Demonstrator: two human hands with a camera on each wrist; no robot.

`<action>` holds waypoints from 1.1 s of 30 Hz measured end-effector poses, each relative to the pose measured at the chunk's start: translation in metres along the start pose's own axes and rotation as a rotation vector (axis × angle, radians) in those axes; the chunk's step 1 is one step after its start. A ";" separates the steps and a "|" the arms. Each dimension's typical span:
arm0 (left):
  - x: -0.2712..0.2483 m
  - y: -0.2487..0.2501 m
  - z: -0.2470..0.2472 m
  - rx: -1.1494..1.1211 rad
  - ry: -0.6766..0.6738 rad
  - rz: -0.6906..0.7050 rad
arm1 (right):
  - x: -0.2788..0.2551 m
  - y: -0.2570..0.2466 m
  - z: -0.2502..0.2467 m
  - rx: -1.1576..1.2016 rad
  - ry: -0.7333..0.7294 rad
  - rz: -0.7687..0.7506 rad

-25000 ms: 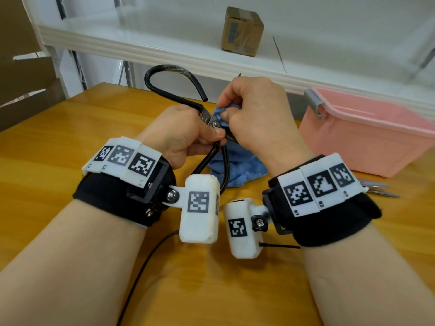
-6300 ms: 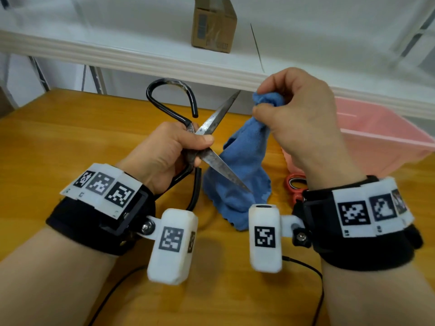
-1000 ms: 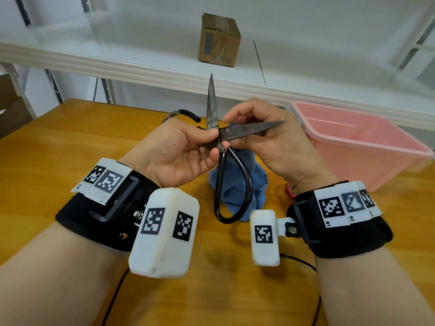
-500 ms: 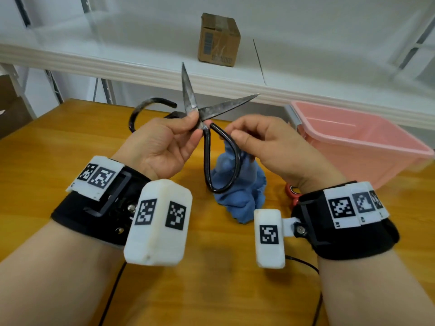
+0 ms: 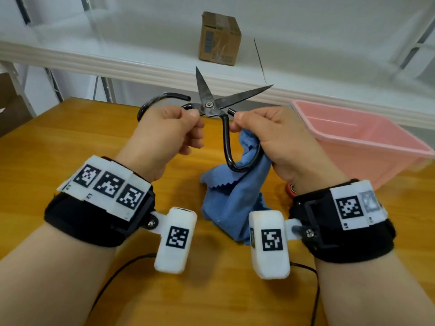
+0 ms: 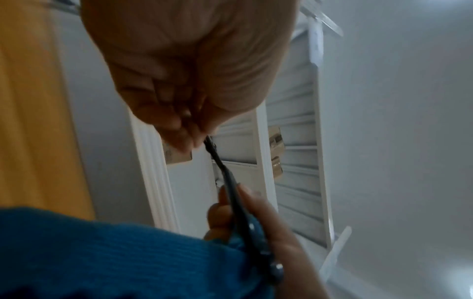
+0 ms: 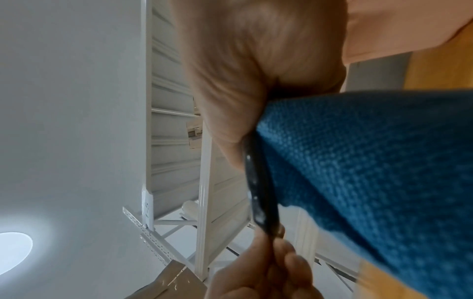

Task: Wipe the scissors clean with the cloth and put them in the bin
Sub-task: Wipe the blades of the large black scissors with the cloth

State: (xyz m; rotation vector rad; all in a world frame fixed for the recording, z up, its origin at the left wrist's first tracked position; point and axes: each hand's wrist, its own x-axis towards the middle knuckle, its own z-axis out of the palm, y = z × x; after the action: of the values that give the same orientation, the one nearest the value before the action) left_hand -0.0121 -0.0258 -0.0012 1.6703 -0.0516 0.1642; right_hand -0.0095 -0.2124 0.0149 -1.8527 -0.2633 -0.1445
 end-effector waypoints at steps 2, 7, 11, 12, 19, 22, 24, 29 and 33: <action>0.002 -0.001 -0.003 0.125 0.128 0.161 | 0.001 -0.002 0.000 -0.035 0.030 0.008; 0.001 -0.002 -0.004 0.508 0.178 0.398 | -0.003 -0.009 0.000 -0.035 -0.009 0.009; 0.003 -0.004 -0.001 0.615 0.160 0.413 | -0.005 -0.012 0.003 -0.026 -0.058 -0.007; 0.005 -0.007 -0.001 0.624 0.170 0.442 | -0.006 -0.012 0.004 -0.038 -0.062 -0.009; 0.014 -0.016 -0.004 0.670 0.216 0.650 | -0.008 -0.020 0.008 0.142 -0.101 0.018; 0.017 -0.016 -0.008 0.515 0.189 0.524 | -0.007 -0.021 0.000 0.134 -0.099 -0.026; 0.014 -0.011 -0.009 0.215 0.157 0.317 | -0.005 -0.018 -0.005 0.143 -0.075 -0.035; 0.010 0.001 -0.011 -0.305 0.045 -0.030 | 0.000 -0.007 -0.009 0.014 -0.032 -0.126; 0.008 0.005 -0.011 -0.443 -0.026 -0.125 | 0.004 -0.005 -0.006 -0.183 0.207 -0.342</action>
State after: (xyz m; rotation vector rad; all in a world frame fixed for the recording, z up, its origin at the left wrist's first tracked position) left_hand -0.0058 -0.0148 0.0060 1.2295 -0.0017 0.0316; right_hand -0.0072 -0.2168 0.0224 -1.9424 -0.4327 -0.6101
